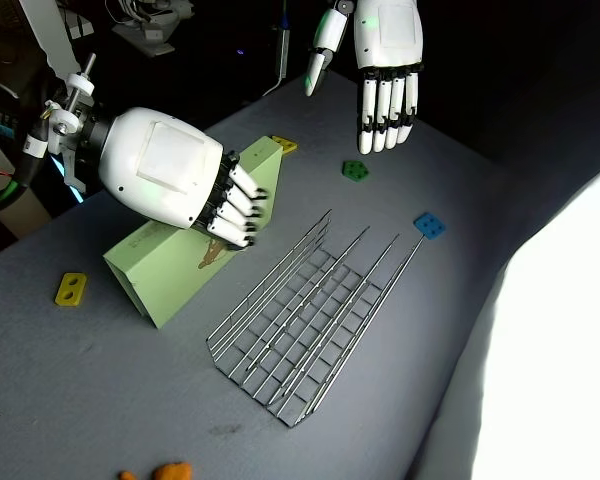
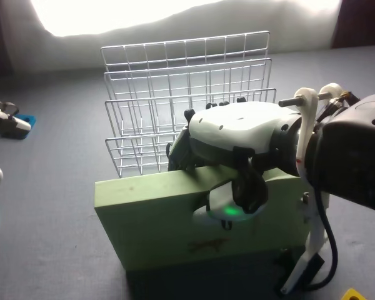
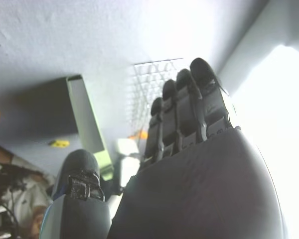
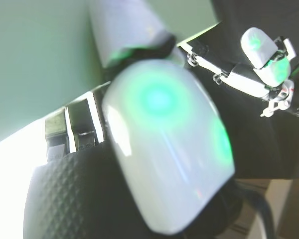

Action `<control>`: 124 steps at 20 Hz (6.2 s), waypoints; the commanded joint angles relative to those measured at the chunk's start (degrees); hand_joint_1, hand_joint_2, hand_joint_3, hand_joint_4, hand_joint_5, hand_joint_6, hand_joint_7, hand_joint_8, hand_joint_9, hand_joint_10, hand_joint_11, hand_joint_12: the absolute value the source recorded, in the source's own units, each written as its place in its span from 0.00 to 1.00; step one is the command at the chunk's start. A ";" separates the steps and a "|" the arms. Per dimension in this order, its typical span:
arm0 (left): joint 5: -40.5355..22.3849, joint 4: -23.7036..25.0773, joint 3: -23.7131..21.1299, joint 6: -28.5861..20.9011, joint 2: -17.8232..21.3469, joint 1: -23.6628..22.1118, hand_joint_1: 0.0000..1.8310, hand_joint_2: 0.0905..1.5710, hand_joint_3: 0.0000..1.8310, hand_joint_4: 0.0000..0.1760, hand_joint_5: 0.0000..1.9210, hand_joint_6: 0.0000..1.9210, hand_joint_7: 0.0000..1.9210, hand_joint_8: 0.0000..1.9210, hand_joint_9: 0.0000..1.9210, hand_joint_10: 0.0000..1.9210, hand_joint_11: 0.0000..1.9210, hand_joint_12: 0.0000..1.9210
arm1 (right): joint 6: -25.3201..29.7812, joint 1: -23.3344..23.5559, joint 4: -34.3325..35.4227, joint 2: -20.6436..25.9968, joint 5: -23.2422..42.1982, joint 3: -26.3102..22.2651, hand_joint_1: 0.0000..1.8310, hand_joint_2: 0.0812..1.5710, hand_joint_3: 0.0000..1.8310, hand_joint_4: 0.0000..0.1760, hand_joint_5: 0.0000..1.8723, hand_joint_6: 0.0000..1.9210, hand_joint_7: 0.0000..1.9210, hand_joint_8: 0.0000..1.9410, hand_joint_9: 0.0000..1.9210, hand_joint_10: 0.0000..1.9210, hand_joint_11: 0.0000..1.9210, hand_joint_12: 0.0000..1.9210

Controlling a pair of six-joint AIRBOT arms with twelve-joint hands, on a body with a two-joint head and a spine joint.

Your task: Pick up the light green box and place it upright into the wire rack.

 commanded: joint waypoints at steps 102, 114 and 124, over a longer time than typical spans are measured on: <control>3.98 -0.03 0.57 -0.11 -0.33 -0.98 0.08 0.77 0.00 0.00 0.14 0.00 0.13 0.00 0.10 0.00 0.00 0.26 | 15.45 1.39 -26.55 -13.68 -5.20 26.72 0.74 0.73 0.00 0.00 0.49 0.50 0.47 0.60 0.38 0.78 0.26 0.89; 3.98 -0.02 0.58 -0.11 -0.33 -0.99 0.00 0.80 0.00 0.00 0.09 0.01 0.09 0.01 0.06 0.00 0.00 0.14 | 16.44 1.53 -26.54 -13.62 -5.23 26.69 0.51 0.64 0.00 0.00 0.23 0.08 0.29 0.08 0.21 0.32 0.02 0.75; 3.98 0.08 0.57 -0.11 -0.33 -0.98 0.00 0.79 0.00 0.00 0.08 0.00 0.09 0.00 0.06 0.00 0.00 0.12 | 16.33 3.00 -26.52 -12.46 -5.34 25.03 0.48 0.64 0.00 0.00 0.23 0.01 0.30 0.01 0.21 0.27 0.00 0.75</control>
